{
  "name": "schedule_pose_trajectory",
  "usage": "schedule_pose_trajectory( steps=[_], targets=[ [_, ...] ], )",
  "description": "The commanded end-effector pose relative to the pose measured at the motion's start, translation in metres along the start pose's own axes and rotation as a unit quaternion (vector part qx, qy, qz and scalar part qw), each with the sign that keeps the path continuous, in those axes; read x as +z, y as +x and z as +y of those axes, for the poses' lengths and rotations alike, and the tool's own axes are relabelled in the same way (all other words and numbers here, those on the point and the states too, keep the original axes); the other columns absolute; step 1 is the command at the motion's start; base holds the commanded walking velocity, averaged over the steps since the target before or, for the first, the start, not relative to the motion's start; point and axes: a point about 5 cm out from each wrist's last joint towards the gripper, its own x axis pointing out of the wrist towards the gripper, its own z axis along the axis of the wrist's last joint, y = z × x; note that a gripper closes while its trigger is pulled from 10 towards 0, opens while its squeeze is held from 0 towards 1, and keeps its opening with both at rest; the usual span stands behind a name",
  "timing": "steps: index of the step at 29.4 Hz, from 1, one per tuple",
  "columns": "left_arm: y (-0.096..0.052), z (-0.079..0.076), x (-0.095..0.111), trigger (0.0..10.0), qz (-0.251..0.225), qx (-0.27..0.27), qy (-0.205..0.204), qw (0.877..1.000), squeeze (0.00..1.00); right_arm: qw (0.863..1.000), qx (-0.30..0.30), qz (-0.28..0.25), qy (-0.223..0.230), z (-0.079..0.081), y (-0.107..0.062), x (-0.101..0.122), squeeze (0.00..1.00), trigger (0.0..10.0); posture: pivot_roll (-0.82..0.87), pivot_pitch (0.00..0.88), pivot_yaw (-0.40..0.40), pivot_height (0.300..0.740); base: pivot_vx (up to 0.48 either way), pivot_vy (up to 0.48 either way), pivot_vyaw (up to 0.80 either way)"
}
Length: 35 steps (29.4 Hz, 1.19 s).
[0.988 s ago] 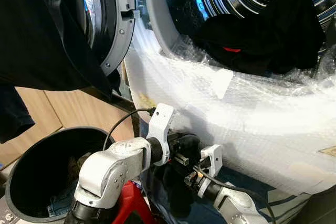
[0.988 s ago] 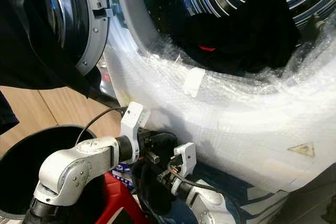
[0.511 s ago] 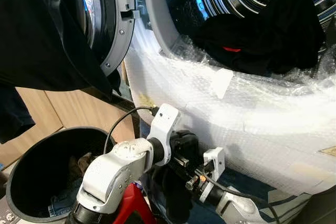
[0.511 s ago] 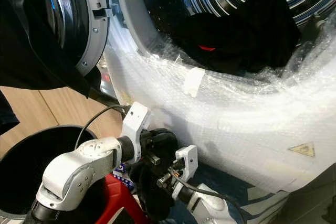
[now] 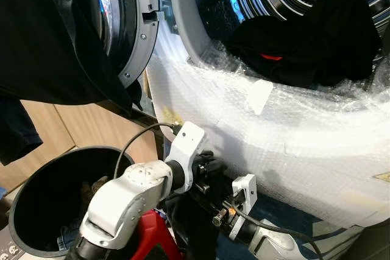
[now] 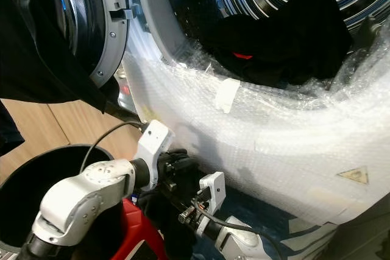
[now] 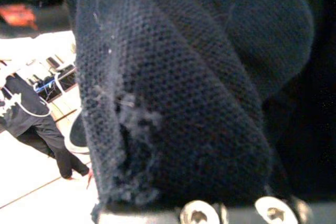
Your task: Clothes washing
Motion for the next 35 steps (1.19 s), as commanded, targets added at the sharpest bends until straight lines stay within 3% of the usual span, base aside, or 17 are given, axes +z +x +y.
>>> schedule_pose_trajectory(
  steps=[1,5,10,13,19,20,21,22,23,26,28,29,30,35],
  targets=[
    [-0.011,0.006,0.005,10.0,-0.007,0.007,0.002,1.0,1.0,1.0,0.01,-0.008,-0.008,0.002,-0.002,0.005,0.0,0.0,0.16,0.022,0.051,0.74,0.0,0.0,0.0],
    [-0.032,0.009,0.016,10.0,-0.019,-0.028,0.018,0.999,1.0,1.0,0.015,-0.001,-0.01,0.001,-0.004,0.003,0.0,0.0,0.19,0.02,0.05,0.74,0.0,0.0,0.0],
    [-0.043,0.018,0.02,10.0,-0.021,0.0,0.025,0.999,1.0,1.0,0.023,0.01,-0.014,0.002,-0.001,-0.001,0.0,0.0,0.2,0.016,0.052,0.74,0.0,0.0,0.0],
    [-0.06,0.048,0.035,10.0,-0.076,0.093,0.019,0.993,1.0,0.999,0.034,0.024,-0.029,0.002,-0.003,-0.004,0.0,0.0,0.19,0.023,0.055,0.74,0.0,0.0,0.0],
    [-0.078,0.075,0.04,10.0,-0.101,0.181,0.033,0.978,1.0,0.997,0.045,0.041,-0.04,0.002,-0.015,-0.005,0.0,0.0,0.19,0.025,0.049,0.74,0.0,0.0,0.0],
    [-0.081,0.084,0.038,10.0,-0.127,0.22,0.048,0.966,1.0,0.997,0.046,0.049,-0.044,0.0,-0.018,-0.005,0.0,0.0,0.19,0.026,0.048,0.74,0.0,0.0,0.0],
    [-0.083,0.089,0.033,10.0,-0.126,0.236,0.06,0.962,1.0,0.996,0.042,0.053,-0.048,-0.001,-0.019,-0.006,0.0,0.0,0.19,0.019,0.05,0.74,0.0,0.0,0.0],
    [-0.083,0.094,0.017,10.0,-0.105,0.246,0.087,0.96,0.84,0.996,0.041,0.059,-0.052,-0.003,-0.02,-0.007,0.0,0.0,0.19,0.019,0.05,0.74,0.0,0.0,0.0],
    [-0.083,0.096,0.009,10.0,-0.098,0.25,0.081,0.96,0.04,0.996,0.045,0.06,-0.052,-0.002,-0.021,-0.007,0.0,0.0,0.19,0.019,0.051,0.74,0.0,0.0,0.0],
    [-0.085,0.103,-0.014,10.0,-0.087,0.271,0.048,0.957,0.0,0.995,0.051,0.061,-0.054,-0.002,-0.021,-0.007,0.0,0.0,0.18,0.019,0.052,0.74,0.0,0.0,0.0],
    [-0.096,0.11,-0.048,10.0,-0.071,0.325,0.029,0.943,0.0,0.994,0.059,0.063,-0.066,0.002,-0.021,-0.005,0.0,0.0,0.18,0.019,0.052,0.74,0.0,0.0,0.0],
    [-0.097,0.111,-0.05,10.0,-0.071,0.331,0.027,0.94,0.0,0.994,0.06,0.062,-0.067,0.002,-0.022,-0.005,0.0,0.0,0.18,0.019,0.052,0.74,0.0,0.0,0.0],
    [-0.104,0.113,-0.058,10.0,-0.081,0.358,0.011,0.93,0.0,0.994,0.064,0.055,-0.066,0.003,-0.022,-0.002,0.0,0.0,0.18,0.018,0.05,0.74,0.0,0.0,0.0],
    [-0.122,0.116,-0.083,10.0,-0.078,0.434,0.025,0.897,0.0,0.993,0.079,0.054,-0.075,0.009,-0.026,0.003,0.0,0.0,0.19,0.019,0.047,0.74,0.0,0.0,0.0]
  ],
)
